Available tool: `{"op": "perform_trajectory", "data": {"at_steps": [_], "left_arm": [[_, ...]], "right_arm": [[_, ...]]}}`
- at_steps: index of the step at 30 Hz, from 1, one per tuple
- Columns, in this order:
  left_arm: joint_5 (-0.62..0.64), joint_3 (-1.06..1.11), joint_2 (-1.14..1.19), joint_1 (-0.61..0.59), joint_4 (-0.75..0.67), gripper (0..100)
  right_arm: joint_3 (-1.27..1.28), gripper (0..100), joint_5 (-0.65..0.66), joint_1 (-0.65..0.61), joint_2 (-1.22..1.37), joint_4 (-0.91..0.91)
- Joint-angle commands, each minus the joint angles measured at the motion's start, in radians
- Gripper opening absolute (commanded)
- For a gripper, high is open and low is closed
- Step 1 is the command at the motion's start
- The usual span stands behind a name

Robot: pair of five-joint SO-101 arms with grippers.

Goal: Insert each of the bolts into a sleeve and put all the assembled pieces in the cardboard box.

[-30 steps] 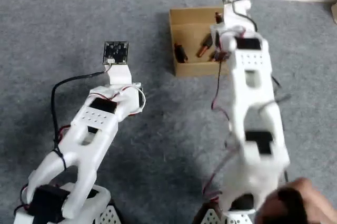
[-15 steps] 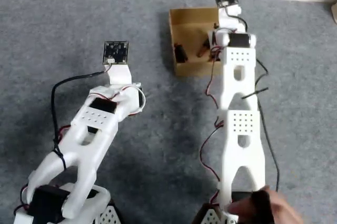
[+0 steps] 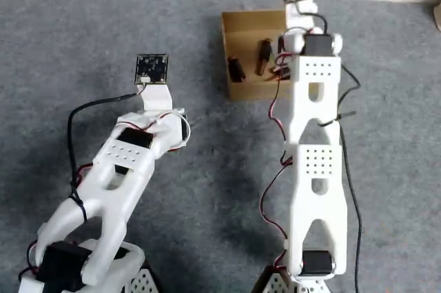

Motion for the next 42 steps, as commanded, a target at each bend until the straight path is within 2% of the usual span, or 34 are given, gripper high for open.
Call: {"op": "perform_trajectory", "data": {"at_steps": [1, 9, 12, 15, 19, 25, 30, 34, 37, 42], "left_arm": [[0.003, -0.042, -0.002, -0.005, -0.014, 6], [0.002, -0.041, -0.004, -0.008, -0.009, 6], [0.002, -0.041, -0.01, -0.015, -0.008, 6], [0.0, -0.051, -0.019, -0.016, 0.052, 6], [0.0, -0.071, -0.143, -0.016, 0.17, 6], [-0.002, -0.062, -0.547, -0.025, 0.385, 6], [-0.121, -0.058, -0.901, -0.042, 0.609, 6], [-0.221, 0.038, -1.11, -0.044, 0.675, 6], [-0.261, 0.188, -1.27, -0.041, 0.715, 6], [-0.287, 0.455, -1.503, -0.044, 0.729, 6]], "right_arm": [[-0.148, 18.1, 0.002, -0.025, -0.163, 0.104], [-0.148, 18.1, -0.006, -0.01, -0.367, 0.186], [-0.147, 18.1, -0.123, 0.016, -0.443, 0.186], [-0.145, 18.1, -0.212, 0.036, -0.529, 0.188], [-0.085, 18.1, -0.21, 0.036, -0.694, 0.188], [0.335, 18.1, -0.212, 0.039, -1.095, 0.186], [0.75, 18.1, -0.21, 0.036, -1.555, 0.179], [1.156, 18.1, -0.209, 0.036, -1.851, 0.156], [1.471, 18.1, -0.209, 0.036, -2.058, 0.139], [2.031, 18.1, -0.209, 0.036, -2.424, -0.027]]}}
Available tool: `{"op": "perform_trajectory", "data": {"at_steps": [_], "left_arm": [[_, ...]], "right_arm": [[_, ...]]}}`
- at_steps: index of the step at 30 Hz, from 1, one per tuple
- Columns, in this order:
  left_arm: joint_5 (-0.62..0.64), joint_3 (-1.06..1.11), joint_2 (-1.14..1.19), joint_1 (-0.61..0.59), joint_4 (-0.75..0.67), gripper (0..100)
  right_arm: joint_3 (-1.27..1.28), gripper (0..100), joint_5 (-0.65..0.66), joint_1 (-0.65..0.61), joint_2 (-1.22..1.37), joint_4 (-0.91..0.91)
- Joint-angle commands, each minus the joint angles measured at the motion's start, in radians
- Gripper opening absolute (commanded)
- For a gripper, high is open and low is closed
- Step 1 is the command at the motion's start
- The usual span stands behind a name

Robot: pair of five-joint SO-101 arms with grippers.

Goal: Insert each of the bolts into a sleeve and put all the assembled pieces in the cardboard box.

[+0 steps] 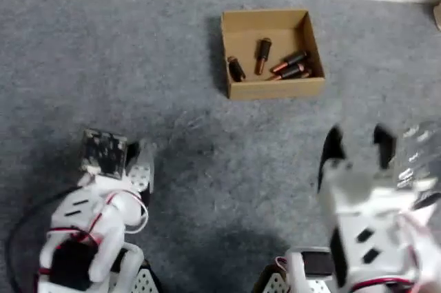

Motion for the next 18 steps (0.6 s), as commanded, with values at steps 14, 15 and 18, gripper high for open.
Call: {"op": "perform_trajectory", "data": {"at_steps": [14, 15, 18], "left_arm": [[-0.229, 0.535, -0.117, -0.015, 0.012, 6], [-0.242, 0.535, -0.117, -0.028, 0.018, 6], [-0.242, 0.535, -0.116, -0.071, 0.025, 6]], "right_arm": [[1.504, 18.1, -0.006, 0.093, -0.641, -0.742], [1.561, 18.1, -0.006, 0.102, -0.641, -0.768], [1.745, 18.1, -0.006, 0.11, -0.638, -0.842]]}}
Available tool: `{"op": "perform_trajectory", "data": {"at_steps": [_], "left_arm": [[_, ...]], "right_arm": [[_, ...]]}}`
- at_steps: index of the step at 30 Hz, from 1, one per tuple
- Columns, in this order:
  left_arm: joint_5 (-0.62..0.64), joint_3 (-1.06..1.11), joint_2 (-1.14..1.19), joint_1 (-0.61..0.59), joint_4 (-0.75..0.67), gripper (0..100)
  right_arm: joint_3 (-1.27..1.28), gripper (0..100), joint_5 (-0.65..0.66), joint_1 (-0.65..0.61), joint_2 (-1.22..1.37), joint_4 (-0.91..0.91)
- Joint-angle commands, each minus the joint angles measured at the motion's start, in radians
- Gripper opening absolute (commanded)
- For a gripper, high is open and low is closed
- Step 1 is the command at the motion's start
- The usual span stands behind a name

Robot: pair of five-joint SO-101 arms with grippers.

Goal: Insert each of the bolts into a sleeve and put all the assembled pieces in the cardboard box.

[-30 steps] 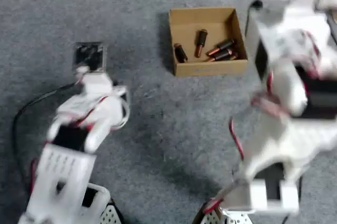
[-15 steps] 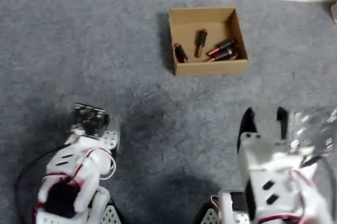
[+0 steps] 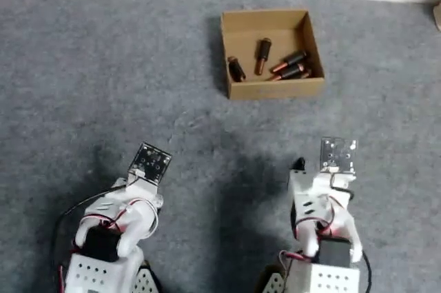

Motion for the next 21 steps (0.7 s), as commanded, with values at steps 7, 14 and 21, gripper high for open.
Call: {"op": "perform_trajectory", "data": {"at_steps": [7, 14, 21], "left_arm": [[-0.012, 0.022, -0.005, -0.255, 0.081, 6], [-0.012, 0.022, -0.005, -0.317, 0.081, 6], [-0.012, 0.022, -0.005, -0.317, 0.081, 6]], "right_arm": [[0.139, 18.1, -0.008, 0.101, 0.031, 0.124], [0.142, 18.1, -0.008, 0.22, 0.03, 0.16], [0.14, 18.1, -0.008, 0.22, 0.03, 0.16]]}}
